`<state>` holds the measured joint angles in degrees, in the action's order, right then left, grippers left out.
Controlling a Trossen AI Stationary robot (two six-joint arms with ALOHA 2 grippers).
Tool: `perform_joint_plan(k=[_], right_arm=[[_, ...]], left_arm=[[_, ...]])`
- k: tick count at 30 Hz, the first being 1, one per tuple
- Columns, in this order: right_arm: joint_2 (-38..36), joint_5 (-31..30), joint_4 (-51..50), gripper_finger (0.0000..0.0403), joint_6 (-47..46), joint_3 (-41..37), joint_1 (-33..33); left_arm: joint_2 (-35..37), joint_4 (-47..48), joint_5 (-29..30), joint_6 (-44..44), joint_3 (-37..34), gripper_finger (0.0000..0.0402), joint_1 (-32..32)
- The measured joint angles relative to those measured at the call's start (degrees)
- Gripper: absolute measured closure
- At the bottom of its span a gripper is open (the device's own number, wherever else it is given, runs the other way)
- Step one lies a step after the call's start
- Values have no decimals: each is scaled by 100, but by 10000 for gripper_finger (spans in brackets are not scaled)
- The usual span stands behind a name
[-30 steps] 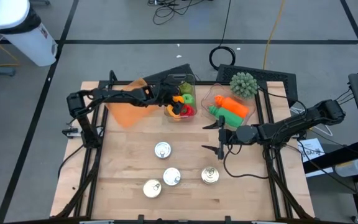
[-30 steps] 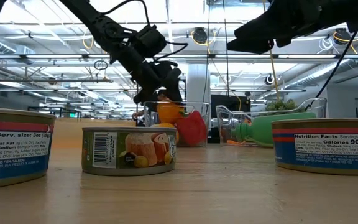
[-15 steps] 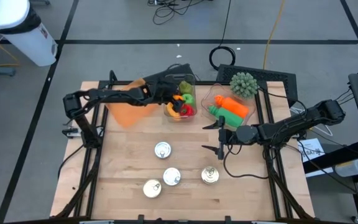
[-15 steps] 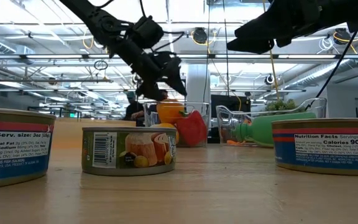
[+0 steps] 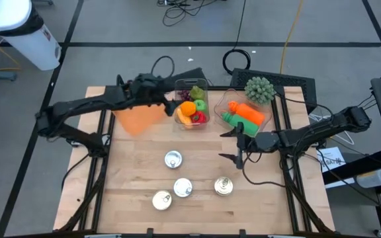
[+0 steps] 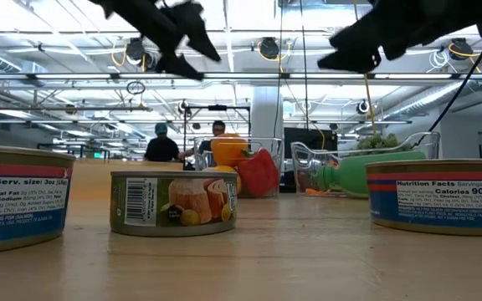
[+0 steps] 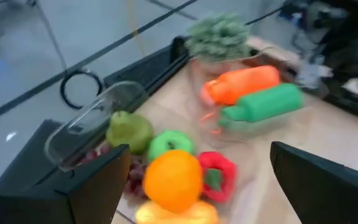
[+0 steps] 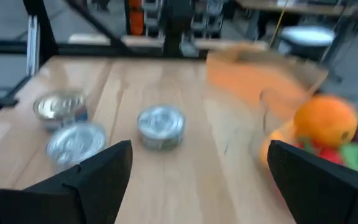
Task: Pick & Place Food Item
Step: Put the right blue tuna can into the orange bin
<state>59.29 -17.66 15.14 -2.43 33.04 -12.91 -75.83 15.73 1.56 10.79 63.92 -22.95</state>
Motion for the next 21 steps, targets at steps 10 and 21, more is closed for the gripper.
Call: perform_joint_plan(k=[10, 21], right_arm=[[43, 1619, -623, 46, -1304, 14, -196], [1101, 1354, -2809, 46, -2277, 966, -972]], left_arm=[[1371, -532, 507, -545, -1362, 7, 1261], [3586, -2018, 750, -440, -3728, 7, 1877]])
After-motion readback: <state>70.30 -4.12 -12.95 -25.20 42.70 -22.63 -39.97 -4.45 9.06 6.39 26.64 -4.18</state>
